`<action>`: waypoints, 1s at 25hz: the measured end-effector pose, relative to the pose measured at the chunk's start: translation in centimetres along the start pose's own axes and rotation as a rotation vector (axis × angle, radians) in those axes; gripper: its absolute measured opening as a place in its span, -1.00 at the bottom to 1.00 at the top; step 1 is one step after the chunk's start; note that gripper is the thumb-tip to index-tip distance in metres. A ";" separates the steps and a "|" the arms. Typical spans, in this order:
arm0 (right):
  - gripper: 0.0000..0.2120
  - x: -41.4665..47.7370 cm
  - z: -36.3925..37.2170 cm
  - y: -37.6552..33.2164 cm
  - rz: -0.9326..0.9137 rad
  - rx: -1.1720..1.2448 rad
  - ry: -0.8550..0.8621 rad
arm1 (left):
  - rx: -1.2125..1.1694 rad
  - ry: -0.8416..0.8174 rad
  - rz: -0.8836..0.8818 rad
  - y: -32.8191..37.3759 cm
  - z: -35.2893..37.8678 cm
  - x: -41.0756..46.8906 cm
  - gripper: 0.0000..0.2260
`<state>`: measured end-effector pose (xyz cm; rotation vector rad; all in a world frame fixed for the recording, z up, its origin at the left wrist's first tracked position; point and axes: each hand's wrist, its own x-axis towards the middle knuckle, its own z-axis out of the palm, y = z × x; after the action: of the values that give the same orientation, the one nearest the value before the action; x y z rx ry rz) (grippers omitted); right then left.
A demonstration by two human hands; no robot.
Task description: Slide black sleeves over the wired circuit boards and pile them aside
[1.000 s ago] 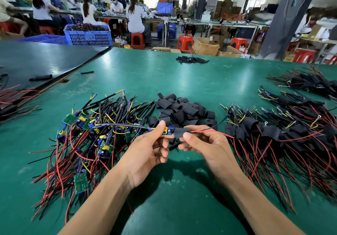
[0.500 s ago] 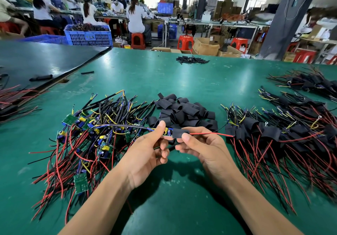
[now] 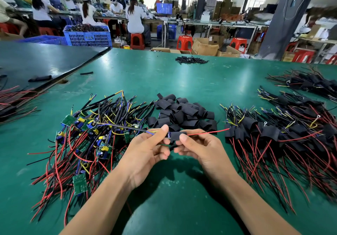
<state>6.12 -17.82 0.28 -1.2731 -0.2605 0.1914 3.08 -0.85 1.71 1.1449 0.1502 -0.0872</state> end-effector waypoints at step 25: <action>-0.75 0.1 0.3 0.4 0.042 -0.061 0.027 | 0.016 0.121 0.041 -0.3 0.1 -0.1 -0.73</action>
<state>6.10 -17.38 -0.01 -1.3415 -0.2181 0.2036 2.96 -1.10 1.47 1.1687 0.2339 0.0171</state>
